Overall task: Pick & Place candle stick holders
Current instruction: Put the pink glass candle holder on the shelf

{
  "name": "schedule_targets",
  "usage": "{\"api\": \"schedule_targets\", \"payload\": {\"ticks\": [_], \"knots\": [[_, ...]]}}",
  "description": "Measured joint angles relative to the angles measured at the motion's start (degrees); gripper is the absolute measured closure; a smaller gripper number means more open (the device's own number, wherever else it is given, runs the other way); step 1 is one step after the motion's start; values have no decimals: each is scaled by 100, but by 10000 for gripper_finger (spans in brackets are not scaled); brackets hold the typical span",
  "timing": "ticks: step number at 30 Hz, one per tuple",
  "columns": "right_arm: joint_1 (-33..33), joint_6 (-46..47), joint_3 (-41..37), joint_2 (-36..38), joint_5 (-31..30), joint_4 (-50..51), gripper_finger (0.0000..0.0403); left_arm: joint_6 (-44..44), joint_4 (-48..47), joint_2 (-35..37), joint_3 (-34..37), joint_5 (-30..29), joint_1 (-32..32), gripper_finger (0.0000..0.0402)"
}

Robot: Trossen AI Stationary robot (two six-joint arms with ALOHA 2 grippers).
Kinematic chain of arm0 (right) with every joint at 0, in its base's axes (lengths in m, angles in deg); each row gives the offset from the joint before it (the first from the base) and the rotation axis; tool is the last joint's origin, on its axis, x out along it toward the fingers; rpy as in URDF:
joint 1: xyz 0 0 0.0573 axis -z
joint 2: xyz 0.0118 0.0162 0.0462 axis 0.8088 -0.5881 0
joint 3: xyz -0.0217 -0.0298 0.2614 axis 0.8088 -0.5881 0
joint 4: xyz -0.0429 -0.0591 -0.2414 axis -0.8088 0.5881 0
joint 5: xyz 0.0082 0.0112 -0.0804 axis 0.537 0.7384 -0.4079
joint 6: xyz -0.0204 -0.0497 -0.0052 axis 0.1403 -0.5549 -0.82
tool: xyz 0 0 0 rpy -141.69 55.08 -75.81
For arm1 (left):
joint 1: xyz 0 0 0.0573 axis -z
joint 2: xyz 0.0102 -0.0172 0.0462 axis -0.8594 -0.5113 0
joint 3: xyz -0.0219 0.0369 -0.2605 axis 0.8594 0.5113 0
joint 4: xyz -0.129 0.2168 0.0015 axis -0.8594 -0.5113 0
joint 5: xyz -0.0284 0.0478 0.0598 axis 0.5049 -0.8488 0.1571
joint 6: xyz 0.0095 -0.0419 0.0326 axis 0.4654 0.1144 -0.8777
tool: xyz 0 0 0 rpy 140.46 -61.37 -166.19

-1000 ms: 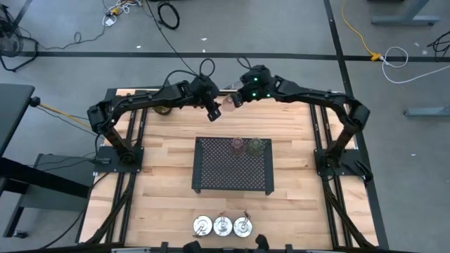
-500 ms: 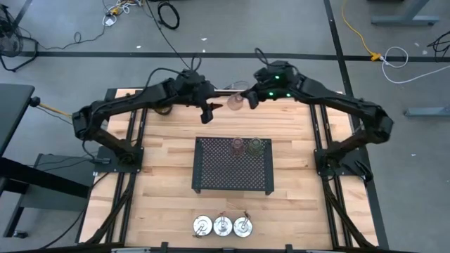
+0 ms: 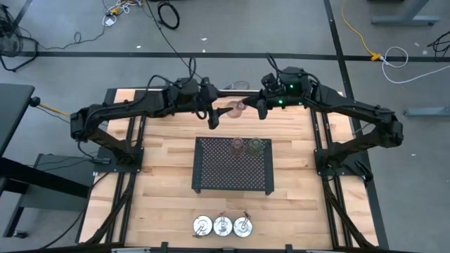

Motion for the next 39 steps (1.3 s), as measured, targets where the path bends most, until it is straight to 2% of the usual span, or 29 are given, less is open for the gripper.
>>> {"api": "schedule_targets", "payload": {"ticks": [4,8,14,20,24,29,31,39], "knots": [[-113,10,17,0,0,33,403,149,34,-9,0,47,240,116],[-239,36,17,0,-41,-38,403,147,26,-12,0,84,498,109],[-494,200,20,-2,-60,-252,403,13,286,-148,-9,-553,847,109],[-765,229,28,-2,-198,-318,403,-41,529,-293,-5,-679,975,111],[-848,240,28,-2,-359,-258,403,-51,811,-317,-10,-814,1008,153],[-860,314,28,-4,-371,-263,402,-197,807,-330,-7,-738,1019,271],[-862,308,28,-4,-394,-260,402,-197,788,-330,-7,-609,1012,272],[-858,170,28,-4,-300,-288,403,-159,769,-330,-7,-729,1049,272]]}}
